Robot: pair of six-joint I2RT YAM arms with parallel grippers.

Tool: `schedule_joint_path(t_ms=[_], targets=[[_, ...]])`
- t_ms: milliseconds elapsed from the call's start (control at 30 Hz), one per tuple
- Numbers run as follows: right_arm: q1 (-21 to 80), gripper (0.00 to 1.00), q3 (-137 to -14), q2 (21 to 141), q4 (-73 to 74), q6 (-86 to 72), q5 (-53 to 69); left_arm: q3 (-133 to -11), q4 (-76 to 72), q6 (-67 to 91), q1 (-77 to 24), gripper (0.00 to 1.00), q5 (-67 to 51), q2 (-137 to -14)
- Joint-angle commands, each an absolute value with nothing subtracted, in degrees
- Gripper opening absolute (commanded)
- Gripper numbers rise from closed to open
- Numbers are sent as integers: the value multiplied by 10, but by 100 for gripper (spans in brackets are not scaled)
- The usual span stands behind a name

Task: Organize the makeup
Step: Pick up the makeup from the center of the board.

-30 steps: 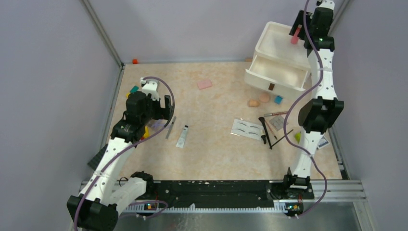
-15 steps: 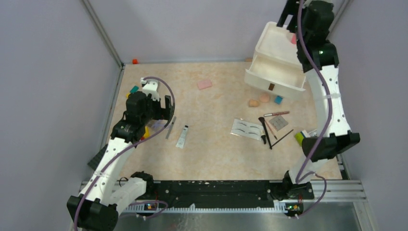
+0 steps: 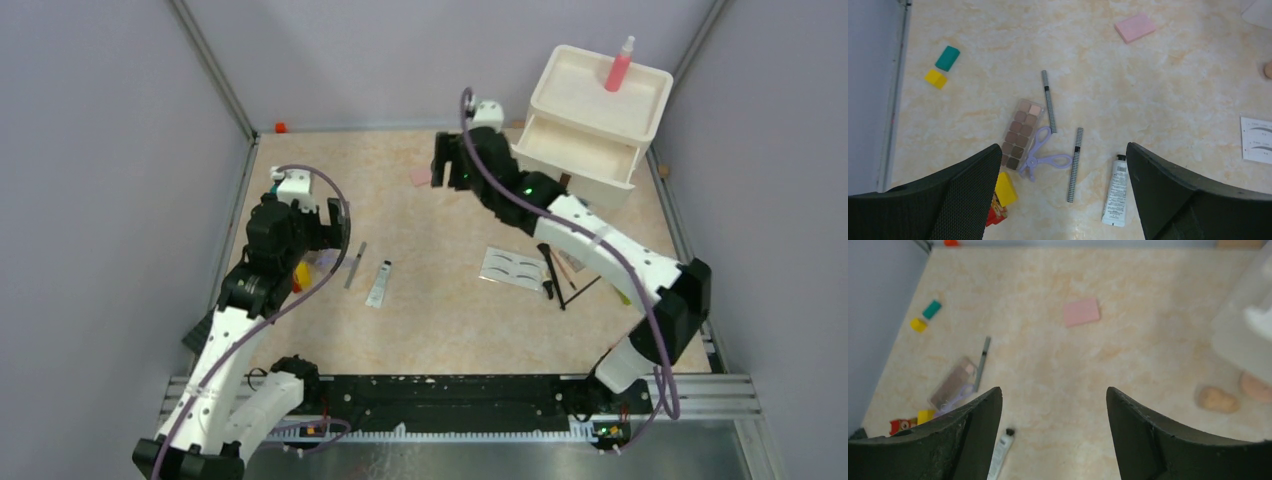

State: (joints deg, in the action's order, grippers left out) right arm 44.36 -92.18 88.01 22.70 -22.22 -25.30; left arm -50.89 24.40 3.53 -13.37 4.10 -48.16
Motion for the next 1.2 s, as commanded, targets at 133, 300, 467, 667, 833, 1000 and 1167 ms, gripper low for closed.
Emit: schedule_joint_path(t_ms=[133, 300, 467, 667, 833, 1000, 1167], targets=[[523, 74, -843, 1015, 190, -418, -174, -505, 221, 57, -129, 99, 175, -386], [563, 74, -901, 1102, 209, -449, -132, -500, 219, 62, -129, 99, 206, -354], [578, 71, -914, 1144, 207, -469, -105, -498, 217, 60, -129, 99, 201, -349], [588, 68, -919, 1179, 200, -472, -97, -498, 216, 61, -129, 99, 191, -346], [591, 69, -952, 1217, 219, -462, -95, -496, 214, 58, -130, 99, 177, -342], [609, 69, -991, 1249, 242, -441, -117, -495, 214, 58, -129, 99, 172, -342], [624, 67, -1037, 1283, 283, -417, -147, -494, 212, 58, -129, 99, 167, -341]])
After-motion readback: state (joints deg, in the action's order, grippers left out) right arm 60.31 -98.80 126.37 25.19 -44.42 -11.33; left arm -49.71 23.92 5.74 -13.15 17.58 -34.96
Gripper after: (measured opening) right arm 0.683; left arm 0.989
